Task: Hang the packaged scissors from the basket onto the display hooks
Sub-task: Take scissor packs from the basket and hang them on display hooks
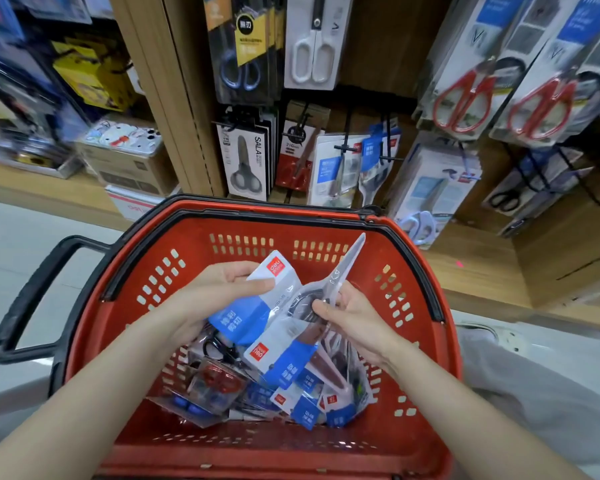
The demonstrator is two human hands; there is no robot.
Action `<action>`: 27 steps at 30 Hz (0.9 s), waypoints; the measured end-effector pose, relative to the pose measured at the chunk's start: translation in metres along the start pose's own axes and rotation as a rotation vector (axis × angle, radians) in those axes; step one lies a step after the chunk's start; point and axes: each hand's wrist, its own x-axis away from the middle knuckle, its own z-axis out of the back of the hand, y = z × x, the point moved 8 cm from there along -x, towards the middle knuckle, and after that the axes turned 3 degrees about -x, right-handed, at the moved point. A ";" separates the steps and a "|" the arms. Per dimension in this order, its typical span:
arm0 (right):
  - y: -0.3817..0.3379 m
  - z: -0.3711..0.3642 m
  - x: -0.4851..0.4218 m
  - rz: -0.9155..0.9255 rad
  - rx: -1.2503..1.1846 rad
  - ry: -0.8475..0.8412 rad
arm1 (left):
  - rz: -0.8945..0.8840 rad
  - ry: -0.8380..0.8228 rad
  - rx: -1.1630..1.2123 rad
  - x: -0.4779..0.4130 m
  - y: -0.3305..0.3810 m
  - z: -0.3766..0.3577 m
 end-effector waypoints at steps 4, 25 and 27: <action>0.004 0.014 -0.005 -0.038 -0.035 0.085 | -0.083 -0.101 0.156 0.010 -0.013 -0.013; -0.074 -0.016 0.014 0.390 0.766 0.194 | -0.432 0.475 -0.271 0.008 0.046 0.001; -0.082 -0.024 0.013 0.418 0.673 0.170 | -0.464 0.449 -0.290 0.010 0.060 -0.005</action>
